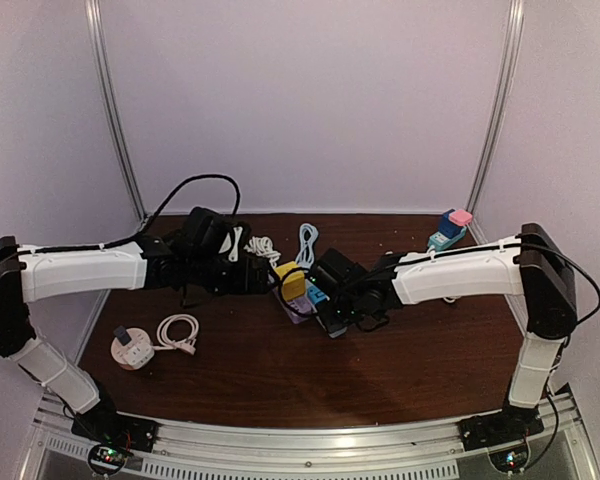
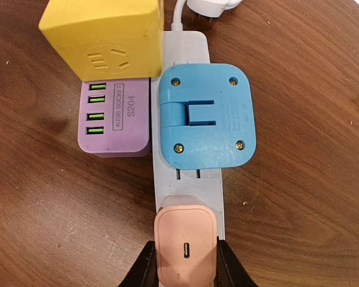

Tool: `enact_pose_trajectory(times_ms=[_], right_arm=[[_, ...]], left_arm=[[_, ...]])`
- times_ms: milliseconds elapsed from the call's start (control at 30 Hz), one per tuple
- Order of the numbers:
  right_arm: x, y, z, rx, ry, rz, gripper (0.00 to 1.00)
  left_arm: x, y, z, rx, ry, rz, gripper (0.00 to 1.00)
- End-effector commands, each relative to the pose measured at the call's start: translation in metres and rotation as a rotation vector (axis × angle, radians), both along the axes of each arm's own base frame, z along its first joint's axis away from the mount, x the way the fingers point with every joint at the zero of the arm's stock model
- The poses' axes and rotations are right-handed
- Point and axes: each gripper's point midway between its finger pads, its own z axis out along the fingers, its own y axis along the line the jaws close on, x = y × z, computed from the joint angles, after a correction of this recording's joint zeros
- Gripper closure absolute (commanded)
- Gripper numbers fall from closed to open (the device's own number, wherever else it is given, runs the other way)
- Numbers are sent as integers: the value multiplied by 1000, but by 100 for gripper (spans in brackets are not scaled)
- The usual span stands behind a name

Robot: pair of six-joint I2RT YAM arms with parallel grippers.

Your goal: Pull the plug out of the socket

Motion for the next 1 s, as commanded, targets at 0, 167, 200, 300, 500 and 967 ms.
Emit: enact_pose_trajectory(times_ms=[0, 167, 200, 300, 500, 967], right_arm=[[6, -5, 7, -7, -60, -28, 82], [1, -16, 15, 2, -71, -43, 97], [0, -19, 17, 4, -72, -48, 100], [-6, -28, 20, 16, -67, -57, 100], [-23, -42, 15, 37, -30, -78, 100], [-51, -48, 1, 121, 13, -98, 100]], left_arm=[[-6, -28, 4, -154, 41, -59, 4], [-9, -41, 5, -224, 72, -92, 13], [-9, -44, 4, -234, 81, -98, 15], [-12, -52, -1, -261, 111, -119, 23], [-18, -78, -2, -301, 120, -176, 44], [-16, -143, -20, -377, 192, -249, 79]])
